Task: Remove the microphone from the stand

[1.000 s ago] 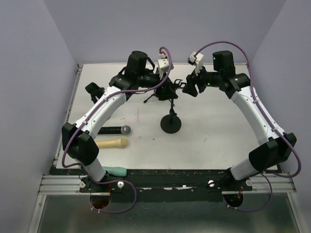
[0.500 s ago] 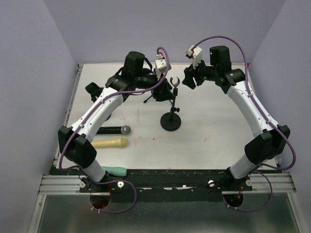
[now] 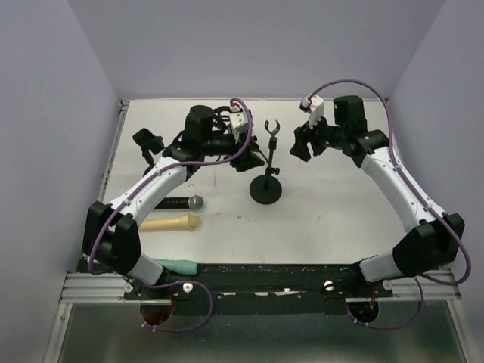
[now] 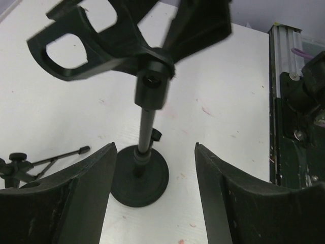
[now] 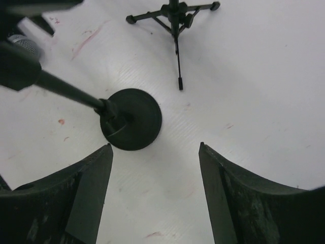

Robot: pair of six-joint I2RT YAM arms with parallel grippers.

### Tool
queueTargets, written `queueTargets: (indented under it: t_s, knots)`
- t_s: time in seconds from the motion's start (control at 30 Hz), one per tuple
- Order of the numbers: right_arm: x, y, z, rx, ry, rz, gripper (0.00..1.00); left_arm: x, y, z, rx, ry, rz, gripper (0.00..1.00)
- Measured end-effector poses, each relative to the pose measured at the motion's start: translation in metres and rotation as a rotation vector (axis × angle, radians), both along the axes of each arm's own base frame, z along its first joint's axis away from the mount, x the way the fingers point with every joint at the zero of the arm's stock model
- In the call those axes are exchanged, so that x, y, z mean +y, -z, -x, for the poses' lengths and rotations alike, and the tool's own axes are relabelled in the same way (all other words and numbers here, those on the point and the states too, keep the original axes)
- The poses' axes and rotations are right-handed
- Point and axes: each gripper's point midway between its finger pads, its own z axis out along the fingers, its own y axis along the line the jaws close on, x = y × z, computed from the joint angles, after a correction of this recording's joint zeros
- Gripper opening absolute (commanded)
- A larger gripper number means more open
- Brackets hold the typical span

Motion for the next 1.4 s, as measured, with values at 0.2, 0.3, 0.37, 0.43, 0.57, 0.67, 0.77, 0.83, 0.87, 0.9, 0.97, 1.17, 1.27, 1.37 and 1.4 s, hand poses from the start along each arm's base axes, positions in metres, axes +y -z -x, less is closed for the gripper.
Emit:
queueTargets:
  t_s: [0.2, 0.3, 0.37, 0.43, 0.57, 0.67, 0.77, 0.83, 0.87, 0.9, 0.97, 1.17, 1.27, 1.37, 1.4]
  knots:
    - [-0.013, -0.004, 0.024, 0.05, 0.019, -0.125, 0.78, -0.019, -0.006, -0.024, -0.014, -0.007, 0.08, 0.65]
    - [-0.017, -0.01, 0.022, 0.084, 0.021, -0.187, 0.77, -0.027, -0.016, -0.026, -0.025, 0.014, 0.116, 0.54]
    - [-0.022, -0.008, 0.017, 0.128, 0.035, -0.223, 0.77, -0.032, -0.021, -0.025, -0.03, 0.034, 0.131, 0.48]
    - [-0.023, -0.001, 0.013, 0.182, 0.039, -0.253, 0.77, -0.037, -0.024, -0.022, -0.03, 0.059, 0.139, 0.45]
    - [-0.02, 0.025, 0.014, 0.313, 0.013, -0.286, 0.73, -0.044, -0.025, -0.016, -0.023, 0.092, 0.145, 0.31]
    - [-0.013, 0.039, 0.019, 0.399, -0.031, -0.32, 0.73, -0.045, -0.025, -0.015, -0.022, 0.098, 0.145, 0.26]
    - [-0.004, 0.045, 0.023, 0.466, -0.071, -0.37, 0.73, -0.044, -0.025, -0.014, -0.01, 0.097, 0.141, 0.16]
    - [0.0, 0.048, 0.022, 0.51, -0.072, -0.407, 0.74, -0.043, -0.026, -0.015, -0.007, 0.087, 0.138, 0.12]
    - [0.003, 0.05, 0.02, 0.54, -0.068, -0.428, 0.74, -0.041, -0.026, -0.016, -0.004, 0.079, 0.136, 0.1]
    - [0.005, 0.053, 0.018, 0.571, -0.067, -0.448, 0.74, -0.039, -0.026, -0.017, 0.001, 0.065, 0.132, 0.08]
    - [0.01, 0.06, 0.016, 0.639, -0.068, -0.487, 0.72, -0.034, -0.026, -0.018, 0.008, 0.037, 0.125, 0.01]
    - [0.019, 0.085, 0.019, 0.843, -0.065, -0.574, 0.62, -0.017, -0.026, -0.021, 0.02, -0.062, 0.115, 0.0]
    - [0.024, 0.088, 0.02, 0.919, -0.077, -0.612, 0.61, -0.012, -0.026, -0.022, 0.015, -0.096, 0.112, 0.0]
    - [0.031, 0.087, 0.021, 0.989, -0.087, -0.653, 0.61, -0.01, -0.026, -0.023, 0.013, -0.116, 0.11, 0.0]
    - [0.034, 0.086, 0.021, 1.011, -0.089, -0.667, 0.6, -0.01, -0.026, -0.024, 0.012, -0.121, 0.109, 0.0]
